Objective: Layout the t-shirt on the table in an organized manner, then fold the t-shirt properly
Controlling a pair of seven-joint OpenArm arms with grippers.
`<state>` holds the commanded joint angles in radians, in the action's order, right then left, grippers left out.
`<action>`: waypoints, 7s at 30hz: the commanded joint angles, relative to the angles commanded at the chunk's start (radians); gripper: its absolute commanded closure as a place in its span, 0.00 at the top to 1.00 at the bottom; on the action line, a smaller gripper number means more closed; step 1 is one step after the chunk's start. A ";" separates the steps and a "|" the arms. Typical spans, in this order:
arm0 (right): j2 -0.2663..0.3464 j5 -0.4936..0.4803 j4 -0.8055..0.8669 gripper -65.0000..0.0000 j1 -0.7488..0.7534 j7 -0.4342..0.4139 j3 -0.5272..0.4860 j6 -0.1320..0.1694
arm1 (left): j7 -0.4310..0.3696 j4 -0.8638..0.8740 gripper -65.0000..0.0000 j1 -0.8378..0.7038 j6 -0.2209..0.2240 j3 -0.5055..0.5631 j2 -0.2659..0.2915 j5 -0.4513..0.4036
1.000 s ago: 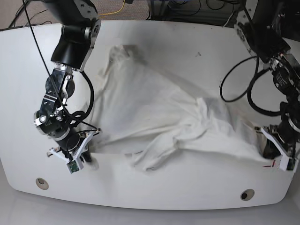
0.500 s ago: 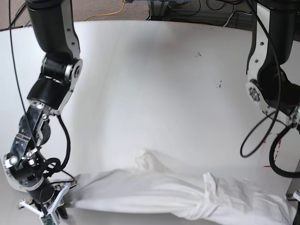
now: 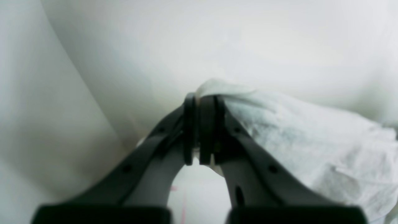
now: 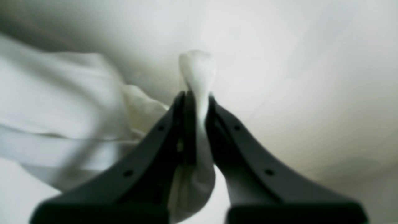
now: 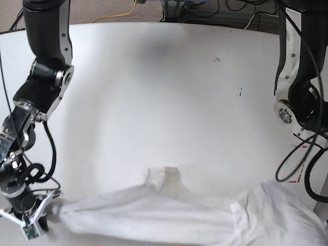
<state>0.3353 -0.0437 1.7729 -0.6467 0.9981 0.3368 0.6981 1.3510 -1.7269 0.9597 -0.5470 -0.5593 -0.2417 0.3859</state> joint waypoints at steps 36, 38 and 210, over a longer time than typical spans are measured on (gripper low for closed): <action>-0.247 0.009 0.112 0.02 0.898 -0.241 0.114 0.000 | -0.003 -0.098 0.00 -1.191 -0.002 -0.199 -0.084 0.259; -0.247 0.011 0.110 0.02 0.901 -0.241 0.117 0.000 | -0.003 -0.098 0.00 -1.201 -0.002 -0.199 -0.091 0.259; -0.301 0.000 -1.301 1.00 -0.048 -0.838 -0.187 -0.229 | 0.000 -0.118 0.64 -1.122 -0.002 -0.311 -0.169 0.262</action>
<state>0.0345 -0.0437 0.4718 -0.6943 0.1603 0.1496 0.4687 1.3510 -1.8451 -0.1619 -0.5485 -0.8707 -0.4104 0.6483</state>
